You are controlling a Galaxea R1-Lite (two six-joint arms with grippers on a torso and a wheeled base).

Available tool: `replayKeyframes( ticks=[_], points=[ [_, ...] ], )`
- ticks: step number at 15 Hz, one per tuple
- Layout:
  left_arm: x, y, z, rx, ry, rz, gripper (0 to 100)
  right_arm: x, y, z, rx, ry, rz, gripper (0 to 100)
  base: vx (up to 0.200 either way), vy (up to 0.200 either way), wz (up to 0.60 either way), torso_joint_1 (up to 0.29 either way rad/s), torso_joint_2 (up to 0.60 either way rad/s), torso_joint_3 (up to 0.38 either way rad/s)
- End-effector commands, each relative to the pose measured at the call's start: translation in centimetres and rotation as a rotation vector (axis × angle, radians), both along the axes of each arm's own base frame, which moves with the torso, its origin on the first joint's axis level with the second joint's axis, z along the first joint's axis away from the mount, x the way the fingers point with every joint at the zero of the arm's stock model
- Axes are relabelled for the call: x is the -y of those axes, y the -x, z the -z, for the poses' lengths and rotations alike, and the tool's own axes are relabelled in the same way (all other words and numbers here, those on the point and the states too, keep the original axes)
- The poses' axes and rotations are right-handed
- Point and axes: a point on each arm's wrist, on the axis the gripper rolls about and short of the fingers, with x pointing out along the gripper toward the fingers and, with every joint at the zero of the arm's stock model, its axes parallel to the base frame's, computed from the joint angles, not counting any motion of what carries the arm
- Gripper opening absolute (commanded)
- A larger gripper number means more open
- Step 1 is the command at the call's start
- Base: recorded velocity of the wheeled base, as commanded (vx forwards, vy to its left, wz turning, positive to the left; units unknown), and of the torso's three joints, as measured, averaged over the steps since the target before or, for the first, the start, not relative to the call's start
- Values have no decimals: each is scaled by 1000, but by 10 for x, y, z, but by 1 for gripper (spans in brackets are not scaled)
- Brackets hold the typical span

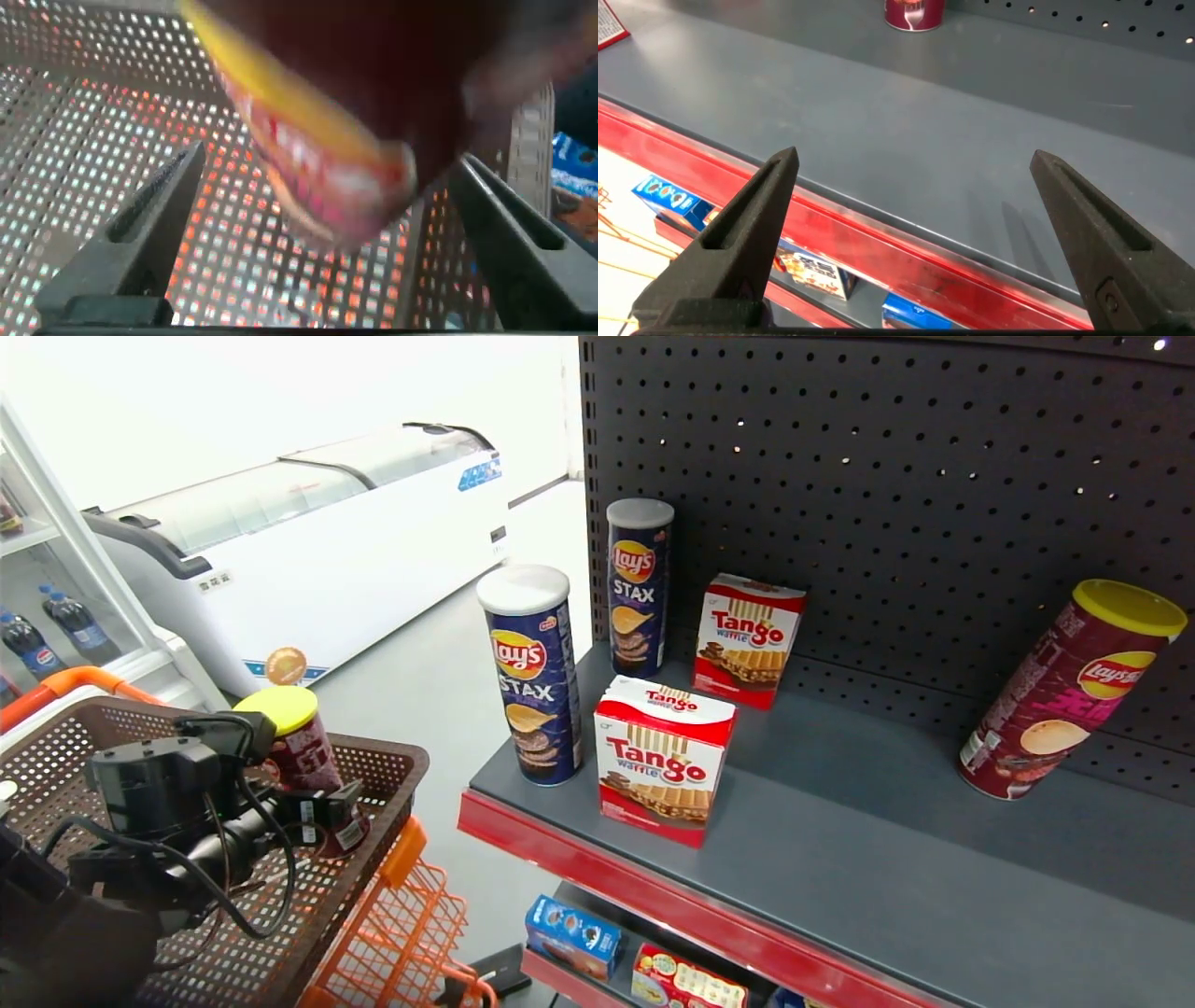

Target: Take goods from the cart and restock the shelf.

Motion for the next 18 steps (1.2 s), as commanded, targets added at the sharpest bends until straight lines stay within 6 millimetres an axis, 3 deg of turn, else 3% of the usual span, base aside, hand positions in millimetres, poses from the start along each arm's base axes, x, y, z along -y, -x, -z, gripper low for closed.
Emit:
replayKeyframes(
  ticks=[1, 5, 6, 11, 14, 18],
  points=[
    [-1, -11, 1, 10, -1, -3, 100, 0, 0, 0, -1, 1, -1, 100, 0, 0, 0, 0, 0, 0],
    [-1, -24, 3, 33, -4, 1, 100, 0, 0, 0, -1, 1, -1, 100, 0, 0, 0, 0, 0, 0],
    [-1, -27, 2, 42, -6, 4, 0, 0, 0, 0, -1, 1, -1, 100, 0, 0, 0, 0, 0, 0],
    [4, -33, 1, 44, -72, 39, 0, 0, 0, 0, -1, 1, -1, 100, 0, 0, 0, 0, 0, 0],
    [13, -23, -27, 131, -80, 69, 0, 0, 0, 0, -1, 1, -1, 100, 0, 0, 0, 0, 0, 0],
    [26, 8, -65, 237, -83, 108, 0, 0, 0, 0, -1, 1, -1, 100, 0, 0, 0, 0, 0, 0]
  ],
)
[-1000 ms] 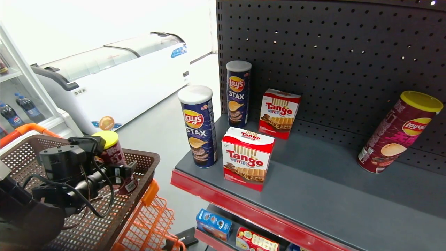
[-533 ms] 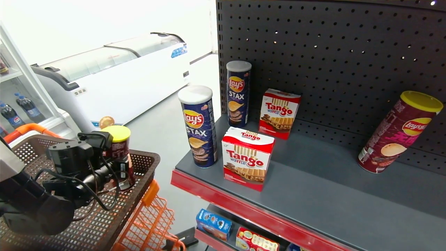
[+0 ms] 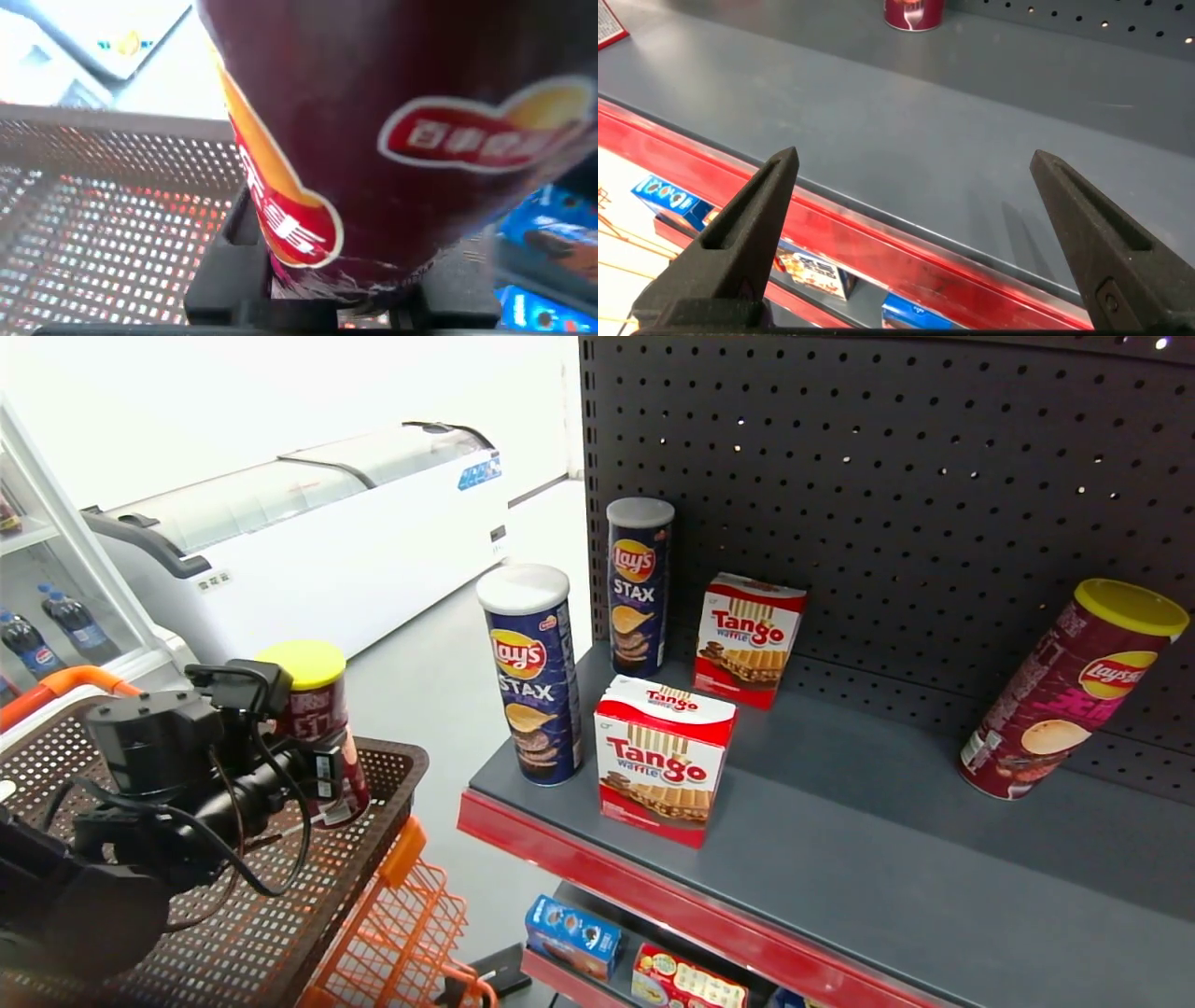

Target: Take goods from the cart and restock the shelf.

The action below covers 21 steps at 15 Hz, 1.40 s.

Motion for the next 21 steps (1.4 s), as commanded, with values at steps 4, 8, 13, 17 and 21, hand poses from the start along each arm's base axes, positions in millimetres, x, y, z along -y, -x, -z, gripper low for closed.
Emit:
replayKeyframes(
  ticks=[4, 8, 13, 17, 21],
  points=[
    [30, 59, -60, 159, 9, 117, 0, 0, 0, 0, -2, 0, 0, 100, 0, 0, 0, 0, 0, 0],
    [43, 96, -70, 171, 16, 179, 0, 0, 0, 0, -2, 0, 0, 100, 0, 0, 0, 0, 0, 0],
    [68, 130, -81, 215, 44, 362, 0, 0, 0, 0, -2, 0, 0, 100, 0, 0, 0, 0, 0, 0],
    [78, 136, -81, 218, 93, 485, 0, 0, 0, 0, -2, 0, 0, 100, 0, 0, 0, 0, 0, 0],
    [80, 154, -80, 169, 87, 577, 0, 0, 0, 0, -2, 0, 0, 100, 0, 0, 0, 0, 0, 0]
  ],
)
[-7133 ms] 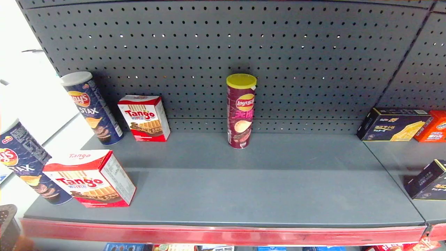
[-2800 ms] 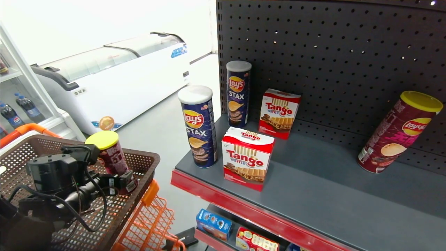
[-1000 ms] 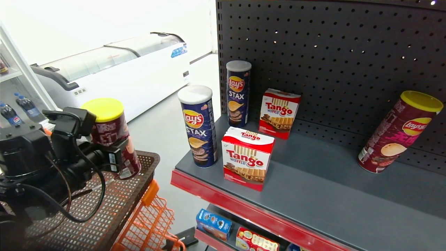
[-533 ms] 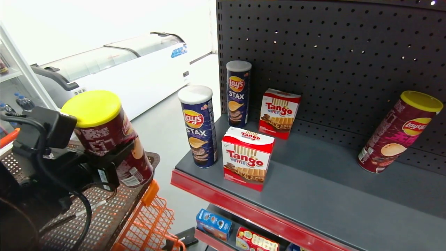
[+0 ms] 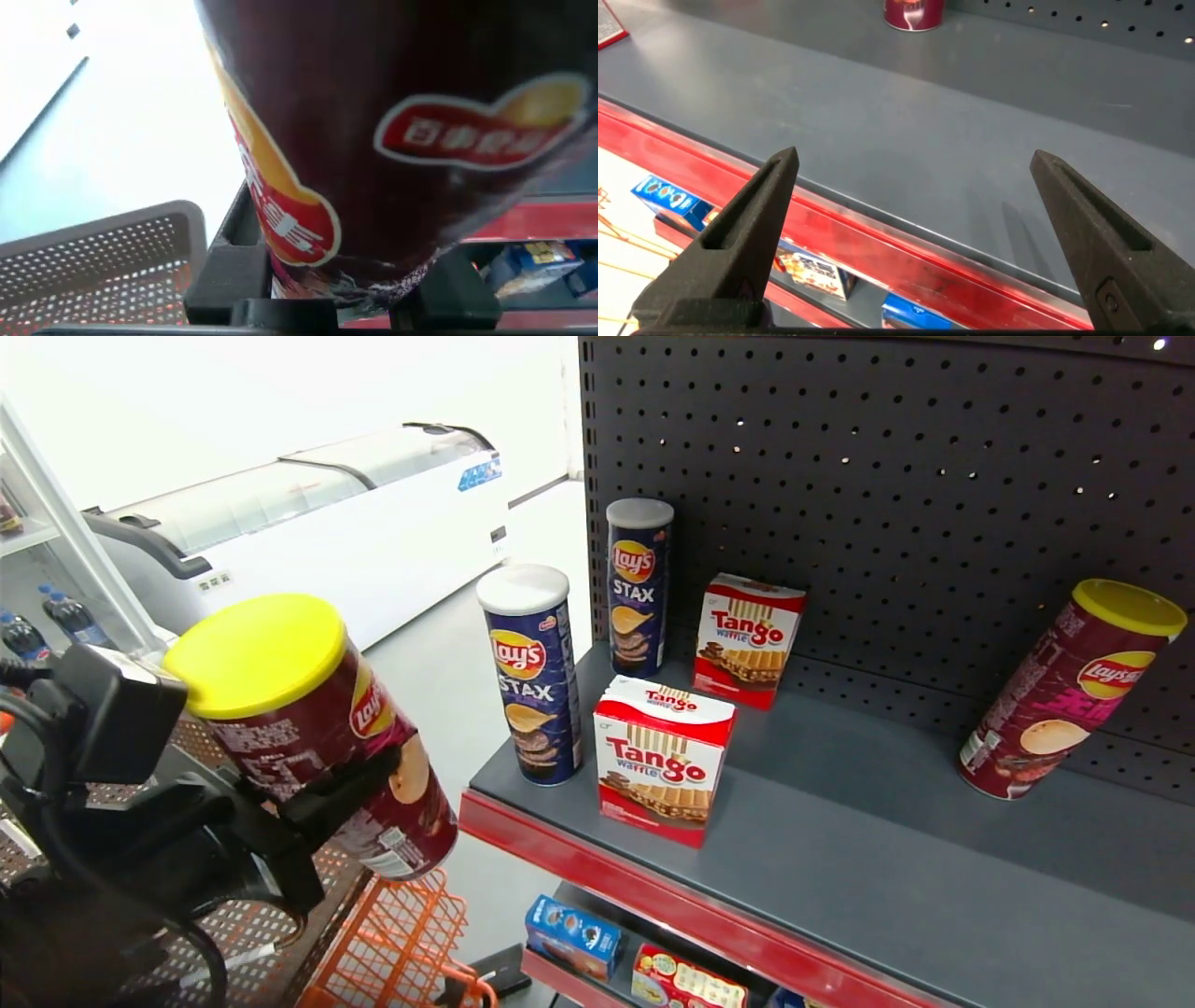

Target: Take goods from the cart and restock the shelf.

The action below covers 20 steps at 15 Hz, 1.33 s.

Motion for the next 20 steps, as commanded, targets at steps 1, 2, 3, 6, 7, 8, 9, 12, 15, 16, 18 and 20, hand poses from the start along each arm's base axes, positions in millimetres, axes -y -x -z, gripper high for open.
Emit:
replayKeyframes(
  ticks=[1, 2, 3, 6, 7, 8, 9, 12, 15, 16, 18, 20],
  points=[
    [-1, 11, -3, -5, 2, 28, 0, 0, 0, 0, -1, 1, -1, 100, 0, 0, 0, 0, 0, 0],
    [-2, 15, -2, -22, -7, 35, 0, 0, 0, 0, -1, 1, -1, 100, 0, 0, 0, 0, 0, 0],
    [-1, 17, -2, -33, -12, 52, 0, 0, 0, 0, -1, 1, -1, 100, 0, 0, 0, 0, 0, 0],
    [9, 24, -2, -34, -14, 135, 0, 0, 0, 0, -1, 1, -1, 100, 0, 0, 0, 0, 0, 0],
    [11, 25, -4, -26, -8, 159, 0, 0, 0, 0, -1, 1, -1, 100, 0, 0, 0, 0, 0, 0],
    [12, 25, -5, -25, -8, 164, 0, 0, 0, 0, -1, 1, -1, 100, 0, 0, 0, 0, 0, 0],
    [19, 26, -7, -20, -7, 222, 0, 0, 0, 0, -1, 2, -4, 100, 0, 0, 0, 0, 0, 0],
    [29, 34, -3, -36, -17, 305, 0, 0, 0, 0, -1, 2, -5, 100, 0, 0, 0, 0, 0, 0],
    [34, 41, 1, -47, -26, 360, 0, 0, 0, 0, -1, 2, -7, 100, 0, 0, 0, 0, 0, 0],
    [34, 41, 1, -48, -27, 362, 0, 0, 0, 0, -1, 2, -7, 100, 0, 0, 0, 0, 0, 0],
    [35, 41, 1, -51, -26, 388, 0, 0, 0, 0, -1, 2, -7, 100, 0, 0, 0, 0, 0, 0],
    [35, 41, 1, -52, -25, 420, 0, 0, 0, 0, -1, 2, -7, 100, 0, 0, -600, 2, 5, 0]
  ],
)
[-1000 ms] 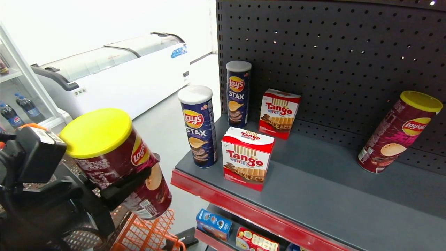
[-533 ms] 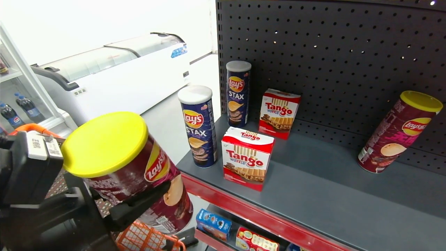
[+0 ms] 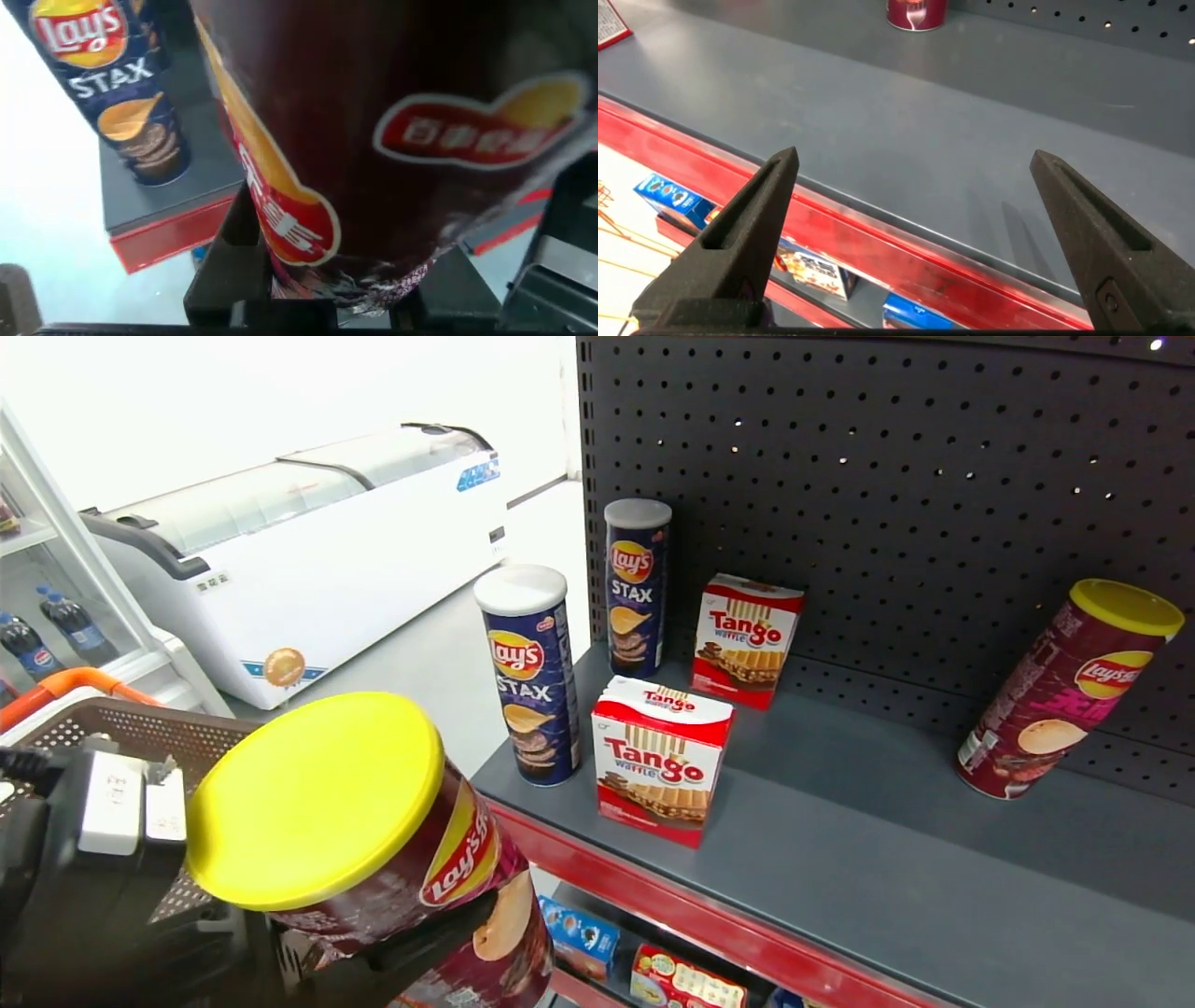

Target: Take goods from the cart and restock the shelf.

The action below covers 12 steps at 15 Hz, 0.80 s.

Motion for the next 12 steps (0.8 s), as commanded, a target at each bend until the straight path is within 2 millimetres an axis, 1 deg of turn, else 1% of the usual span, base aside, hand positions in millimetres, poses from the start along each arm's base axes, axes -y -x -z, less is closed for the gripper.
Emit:
replayKeyframes(
  ticks=[1, 9, 12],
  points=[
    [1, 0, 0, -3, -1, 15, 0, 0, 0, 0, -1, 0, 1, 100, 0, 0, -600, 2, 2, 2],
    [2, -1, -2, -2, 6, 35, 0, 0, 0, 0, -1, 0, 1, 100, 0, 0, -600, 5, 4, 1],
    [0, -2, 0, -6, 6, 22, 0, 0, 0, 0, -1, -1, 2, 100, 0, 0, 0, 0, 0, 0]
  ],
)
